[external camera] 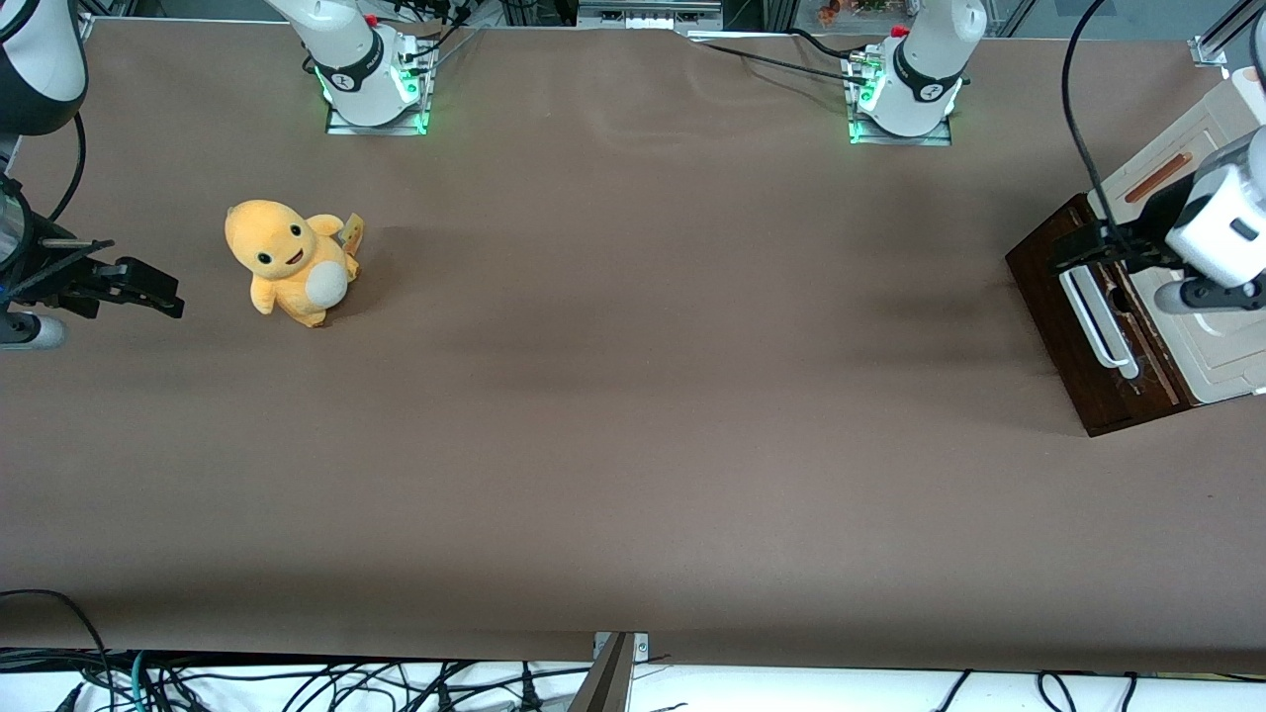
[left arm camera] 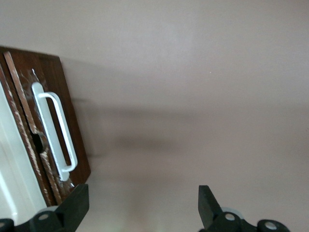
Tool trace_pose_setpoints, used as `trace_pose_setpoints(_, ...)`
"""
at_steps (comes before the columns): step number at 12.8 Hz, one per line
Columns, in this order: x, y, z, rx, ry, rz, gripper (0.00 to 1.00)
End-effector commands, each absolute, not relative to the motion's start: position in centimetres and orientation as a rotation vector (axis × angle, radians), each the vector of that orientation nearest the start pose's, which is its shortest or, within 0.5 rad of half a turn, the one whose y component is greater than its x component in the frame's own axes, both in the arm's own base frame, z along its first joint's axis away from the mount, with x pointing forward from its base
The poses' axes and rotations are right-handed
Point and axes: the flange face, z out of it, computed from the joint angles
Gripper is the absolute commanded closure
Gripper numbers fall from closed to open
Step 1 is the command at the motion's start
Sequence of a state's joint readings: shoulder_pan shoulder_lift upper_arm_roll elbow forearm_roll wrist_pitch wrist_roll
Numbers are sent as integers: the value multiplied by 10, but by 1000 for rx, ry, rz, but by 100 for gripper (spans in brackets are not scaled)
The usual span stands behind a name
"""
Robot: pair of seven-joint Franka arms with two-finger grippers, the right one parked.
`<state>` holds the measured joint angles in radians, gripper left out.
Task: Open lower drawer with left arm only
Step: 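Lower the left gripper onto the lower drawer's white handle and close it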
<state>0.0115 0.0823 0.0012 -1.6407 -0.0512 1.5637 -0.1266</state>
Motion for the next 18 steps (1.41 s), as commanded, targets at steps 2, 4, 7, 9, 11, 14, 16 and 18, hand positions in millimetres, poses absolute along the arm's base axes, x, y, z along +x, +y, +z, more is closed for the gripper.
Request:
trace_pose_setpoints(2, 595, -33, 467, -3031, -516, 445, 0)
trace_pose_setpoints(4, 602, -47, 426, -2917, -485, 494, 0)
trace_pose_setpoints(7, 609, -52, 362, -2730, -384, 546, 0)
trace_pose_setpoints(9, 611, -52, 319, -2583, -359, 550, 0)
trace_pose_setpoints(11, 608, -51, 278, -2418, -330, 561, 0)
trace_pose_setpoints(14, 601, -39, 243, -2186, -234, 584, 0)
trace_pose_setpoints(16, 598, -27, 225, -2055, -182, 594, 0)
trace_pose_setpoints(18, 595, -15, 207, -1920, -127, 605, 0)
